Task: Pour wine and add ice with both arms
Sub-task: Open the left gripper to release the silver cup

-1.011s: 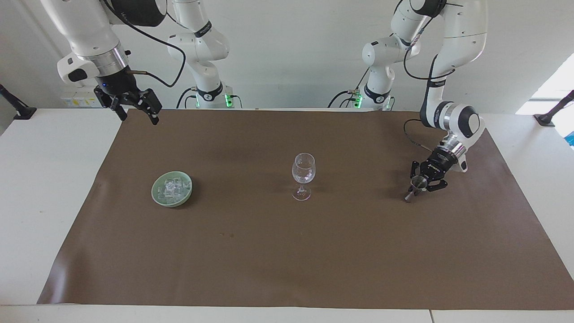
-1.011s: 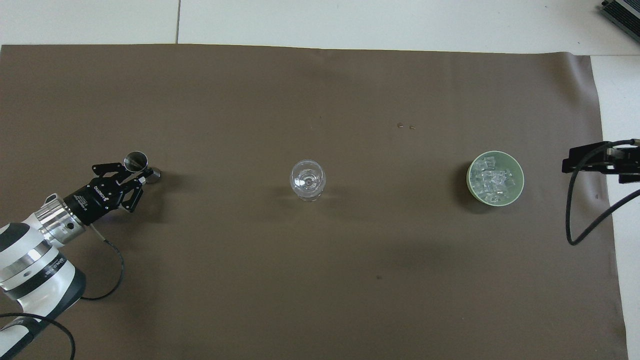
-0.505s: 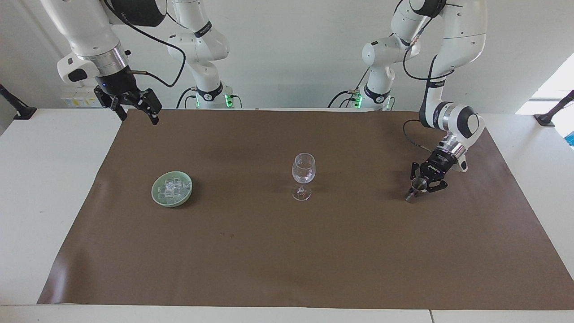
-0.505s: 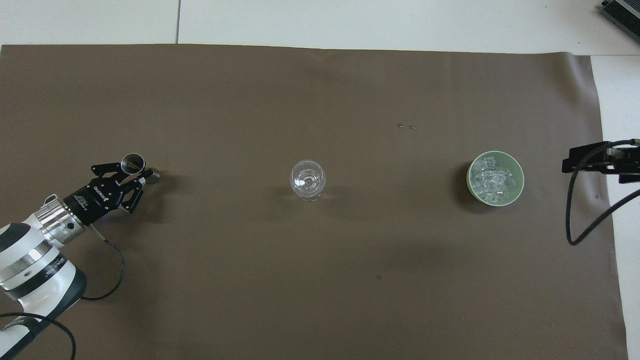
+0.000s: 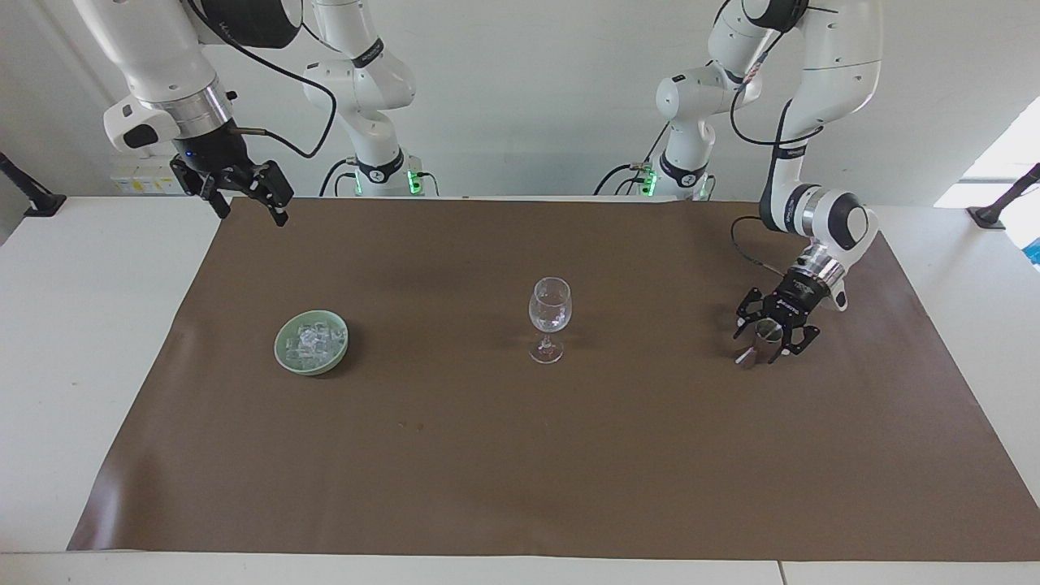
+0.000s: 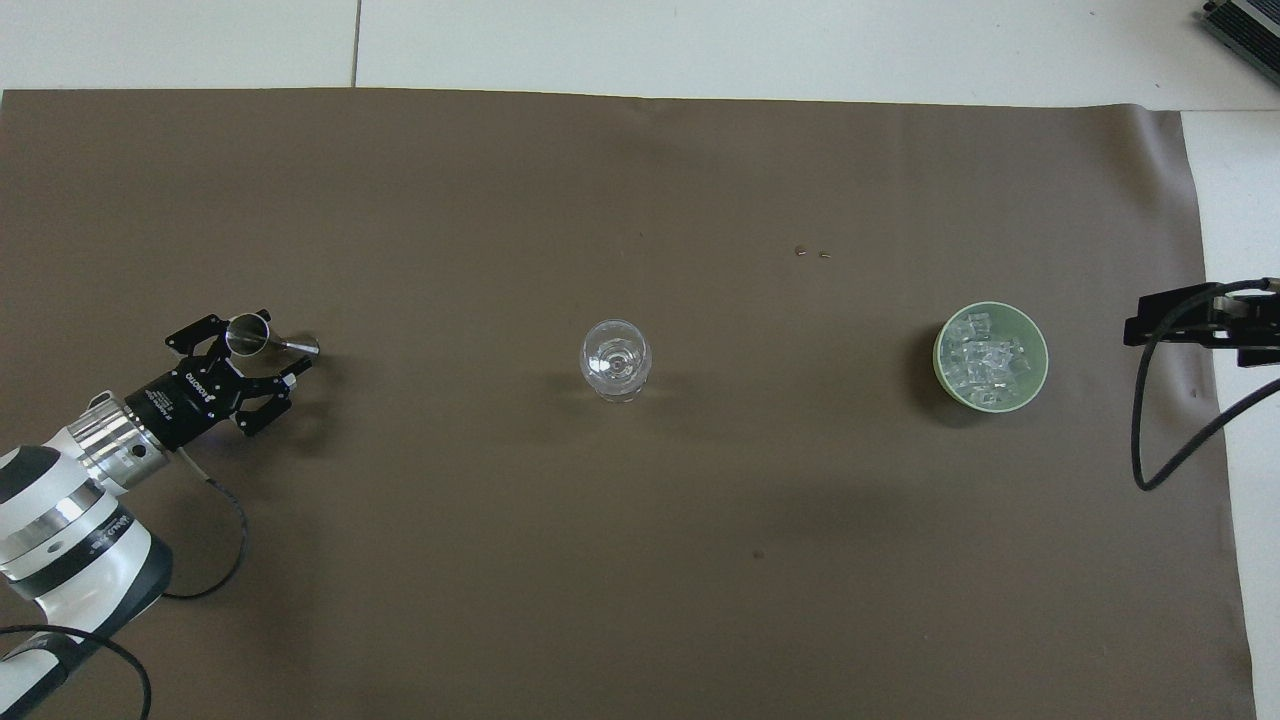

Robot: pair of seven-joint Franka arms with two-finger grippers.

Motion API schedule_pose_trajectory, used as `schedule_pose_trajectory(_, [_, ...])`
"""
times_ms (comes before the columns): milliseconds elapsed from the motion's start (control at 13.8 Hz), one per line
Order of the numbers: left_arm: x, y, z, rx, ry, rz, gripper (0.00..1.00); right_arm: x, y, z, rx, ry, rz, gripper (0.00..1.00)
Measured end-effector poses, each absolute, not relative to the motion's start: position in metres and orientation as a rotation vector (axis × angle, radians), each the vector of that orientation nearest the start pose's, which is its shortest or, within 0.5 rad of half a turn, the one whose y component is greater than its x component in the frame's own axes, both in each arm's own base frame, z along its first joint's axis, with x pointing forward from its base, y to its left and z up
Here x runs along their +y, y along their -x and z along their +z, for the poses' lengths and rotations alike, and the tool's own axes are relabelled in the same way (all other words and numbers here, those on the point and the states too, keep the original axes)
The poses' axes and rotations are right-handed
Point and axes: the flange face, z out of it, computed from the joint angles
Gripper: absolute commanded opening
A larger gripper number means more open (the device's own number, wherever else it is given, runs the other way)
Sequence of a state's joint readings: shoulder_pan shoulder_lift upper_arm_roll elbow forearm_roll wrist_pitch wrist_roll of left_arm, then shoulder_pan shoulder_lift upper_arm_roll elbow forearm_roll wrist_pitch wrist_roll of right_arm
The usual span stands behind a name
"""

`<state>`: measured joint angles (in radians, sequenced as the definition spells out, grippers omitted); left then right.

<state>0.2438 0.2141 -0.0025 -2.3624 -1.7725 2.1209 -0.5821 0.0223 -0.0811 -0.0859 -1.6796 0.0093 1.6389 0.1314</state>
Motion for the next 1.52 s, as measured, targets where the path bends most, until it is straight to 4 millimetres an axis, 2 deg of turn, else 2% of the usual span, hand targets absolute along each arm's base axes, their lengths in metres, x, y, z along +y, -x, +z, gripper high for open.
schedule_pose_trajectory(578, [0.082, -0.497, 0.24, 1.803, -0.807, -0.568, 1.0, -0.035, -0.534, 0.623, 0.305, 3.108, -0.062, 1.0])
schedule_pose_trajectory(867, [0.086, -0.498, 0.246, 1.798, -0.924, -0.562, 1.0, -0.035, -0.534, 0.623, 0.305, 3.108, -0.062, 1.0])
schedule_pose_trajectory(1228, [0.122, -0.513, 0.282, 1.766, -1.198, -0.474, 1.0, -0.035, -0.534, 0.623, 0.305, 3.108, -0.062, 1.0])
schedule_pose_trajectory(1516, [0.142, -0.539, 0.327, 1.712, -1.476, -0.368, 1.0, -0.035, -0.534, 0.623, 0.305, 3.108, -0.062, 1.0])
